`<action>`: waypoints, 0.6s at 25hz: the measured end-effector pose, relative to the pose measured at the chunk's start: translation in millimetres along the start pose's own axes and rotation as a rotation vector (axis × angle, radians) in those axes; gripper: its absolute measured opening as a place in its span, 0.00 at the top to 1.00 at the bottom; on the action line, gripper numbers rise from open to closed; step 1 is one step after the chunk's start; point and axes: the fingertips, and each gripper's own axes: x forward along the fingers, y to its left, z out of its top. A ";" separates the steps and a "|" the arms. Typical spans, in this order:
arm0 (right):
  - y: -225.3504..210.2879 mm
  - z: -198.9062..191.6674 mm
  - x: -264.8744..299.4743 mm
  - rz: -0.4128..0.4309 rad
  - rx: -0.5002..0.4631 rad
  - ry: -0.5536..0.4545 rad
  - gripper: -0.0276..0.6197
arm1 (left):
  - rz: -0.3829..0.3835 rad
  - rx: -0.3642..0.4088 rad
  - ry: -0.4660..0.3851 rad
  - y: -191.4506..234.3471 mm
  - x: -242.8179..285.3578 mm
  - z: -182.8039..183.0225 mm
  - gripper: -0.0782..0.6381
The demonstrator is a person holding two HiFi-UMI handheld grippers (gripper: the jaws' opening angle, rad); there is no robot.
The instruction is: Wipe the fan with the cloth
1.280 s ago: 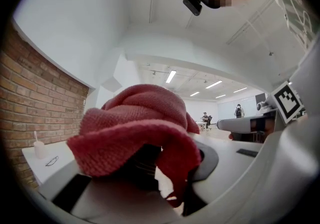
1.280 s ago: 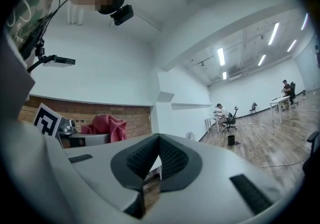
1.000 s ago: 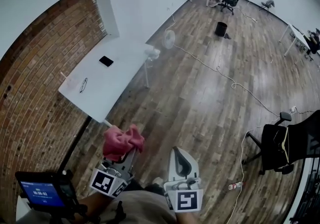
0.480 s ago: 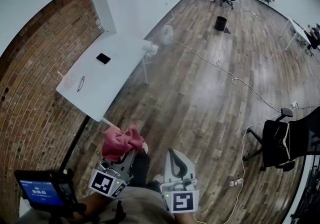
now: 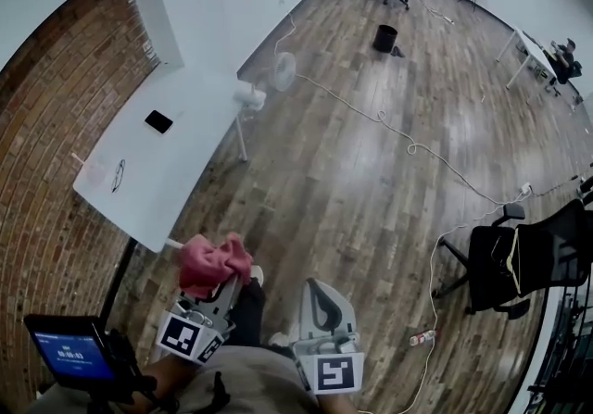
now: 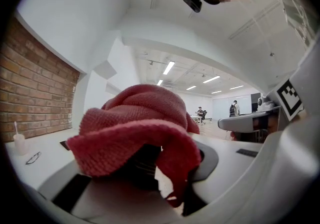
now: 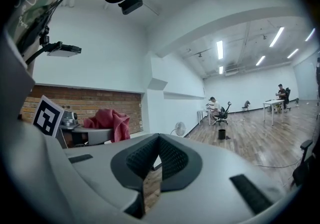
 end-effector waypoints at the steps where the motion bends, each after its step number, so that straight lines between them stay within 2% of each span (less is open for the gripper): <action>1: -1.9 2.7 9.8 0.002 0.002 0.002 0.94 | -0.006 0.002 0.000 6.3 9.6 0.9 0.81; 5: -11.9 22.8 51.0 0.003 0.043 -0.058 0.94 | -0.052 0.090 -0.022 20.9 45.1 26.1 0.81; 7: -14.8 33.8 71.7 0.000 0.030 -0.102 0.94 | -0.091 0.114 -0.038 24.9 55.6 41.3 0.81; 10: -10.3 42.7 102.3 0.025 -0.004 -0.113 0.94 | -0.101 0.057 -0.028 47.4 72.4 41.9 0.81; 13: 1.9 55.8 128.3 0.092 -0.003 -0.138 0.94 | -0.091 -0.029 -0.005 74.0 90.8 33.7 0.81; 15: 9.6 59.4 145.7 0.105 -0.026 -0.137 0.94 | -0.108 -0.047 0.002 87.7 102.5 31.3 0.81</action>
